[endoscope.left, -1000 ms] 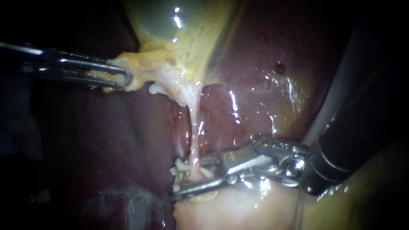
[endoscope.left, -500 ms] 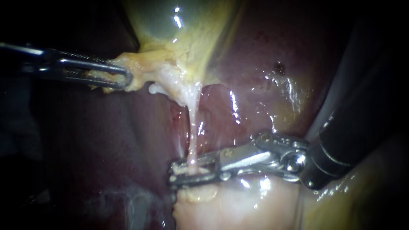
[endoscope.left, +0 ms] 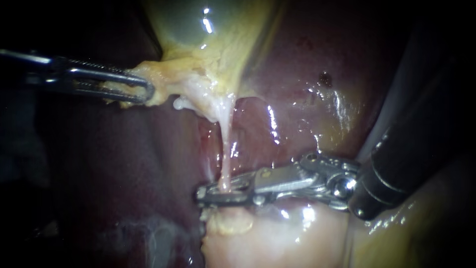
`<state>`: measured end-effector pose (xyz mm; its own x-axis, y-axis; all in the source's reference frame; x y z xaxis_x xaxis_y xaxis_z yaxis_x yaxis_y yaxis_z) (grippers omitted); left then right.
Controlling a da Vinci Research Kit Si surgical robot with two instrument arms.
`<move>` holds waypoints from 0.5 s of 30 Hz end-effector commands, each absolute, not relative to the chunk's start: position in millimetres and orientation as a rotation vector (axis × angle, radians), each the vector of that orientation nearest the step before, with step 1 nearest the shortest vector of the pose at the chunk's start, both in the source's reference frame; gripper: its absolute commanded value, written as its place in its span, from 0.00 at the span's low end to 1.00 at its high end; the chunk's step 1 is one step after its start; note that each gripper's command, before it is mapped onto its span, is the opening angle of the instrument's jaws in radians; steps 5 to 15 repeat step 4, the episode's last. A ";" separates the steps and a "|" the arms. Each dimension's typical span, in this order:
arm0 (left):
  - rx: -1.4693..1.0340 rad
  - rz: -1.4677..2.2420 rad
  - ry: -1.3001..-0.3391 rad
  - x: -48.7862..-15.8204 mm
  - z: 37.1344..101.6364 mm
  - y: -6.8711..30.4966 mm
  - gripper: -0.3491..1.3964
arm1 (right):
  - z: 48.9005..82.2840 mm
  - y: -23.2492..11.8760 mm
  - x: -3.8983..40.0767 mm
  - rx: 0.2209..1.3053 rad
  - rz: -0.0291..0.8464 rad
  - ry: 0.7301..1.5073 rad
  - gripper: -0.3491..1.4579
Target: Clipping first clip right tube
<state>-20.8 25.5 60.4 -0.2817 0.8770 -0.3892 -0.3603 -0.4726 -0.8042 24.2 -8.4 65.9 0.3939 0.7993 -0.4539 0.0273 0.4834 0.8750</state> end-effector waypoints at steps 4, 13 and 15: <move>-1.081 1.863 -0.753 -20.8 60.5 25.5 0.00 | 65.9 -8.4 24.2 0.953 0.598 1.062 0.00; -1.081 1.863 -0.753 -20.8 60.5 25.5 0.00 | 65.9 -8.4 24.2 0.953 0.598 1.062 0.00; -1.081 1.863 -0.753 -20.8 60.5 25.5 0.00 | 65.9 -8.4 24.2 0.953 0.598 1.062 0.00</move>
